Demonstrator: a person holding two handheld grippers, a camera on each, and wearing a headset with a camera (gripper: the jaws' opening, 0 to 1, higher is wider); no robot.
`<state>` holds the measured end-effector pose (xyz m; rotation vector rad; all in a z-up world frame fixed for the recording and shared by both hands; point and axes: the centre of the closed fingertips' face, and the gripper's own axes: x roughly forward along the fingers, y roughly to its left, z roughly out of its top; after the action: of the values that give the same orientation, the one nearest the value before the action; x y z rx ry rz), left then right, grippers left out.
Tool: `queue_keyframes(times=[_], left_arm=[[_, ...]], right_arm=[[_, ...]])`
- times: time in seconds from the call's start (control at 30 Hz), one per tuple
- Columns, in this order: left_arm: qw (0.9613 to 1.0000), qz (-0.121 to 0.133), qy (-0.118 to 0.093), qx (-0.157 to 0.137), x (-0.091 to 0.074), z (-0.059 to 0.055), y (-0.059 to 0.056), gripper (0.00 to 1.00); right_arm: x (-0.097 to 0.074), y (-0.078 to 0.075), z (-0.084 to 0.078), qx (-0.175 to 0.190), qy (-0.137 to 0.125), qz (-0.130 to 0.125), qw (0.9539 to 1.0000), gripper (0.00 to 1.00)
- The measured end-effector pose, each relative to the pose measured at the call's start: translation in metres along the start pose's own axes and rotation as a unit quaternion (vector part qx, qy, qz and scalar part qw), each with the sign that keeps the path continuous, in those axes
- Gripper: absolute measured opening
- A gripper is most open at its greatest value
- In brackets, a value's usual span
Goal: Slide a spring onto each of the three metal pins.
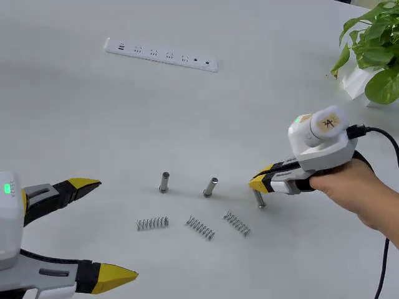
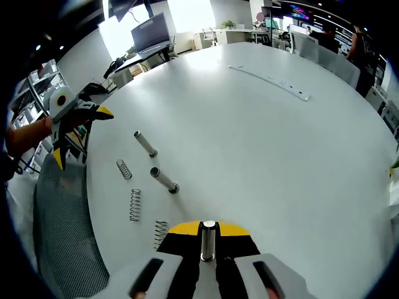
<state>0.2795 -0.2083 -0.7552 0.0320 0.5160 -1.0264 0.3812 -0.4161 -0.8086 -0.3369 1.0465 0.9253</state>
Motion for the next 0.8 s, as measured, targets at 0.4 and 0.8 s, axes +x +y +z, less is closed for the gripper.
queue_keyframes(times=[0.4, 0.8], left_arm=[[0.9999, -0.008, 0.003, 0.006, 0.004, 0.004, -0.004, 0.92], [0.9999, -0.012, 0.006, 0.008, 0.005, 0.003, -0.007, 0.92]], right_arm=[[-0.014, 0.001, -0.008, 0.011, -0.026, -0.017, 0.9995, 0.03], [-0.020, 0.002, -0.012, 0.013, -0.040, -0.027, 0.9988, 0.03]])
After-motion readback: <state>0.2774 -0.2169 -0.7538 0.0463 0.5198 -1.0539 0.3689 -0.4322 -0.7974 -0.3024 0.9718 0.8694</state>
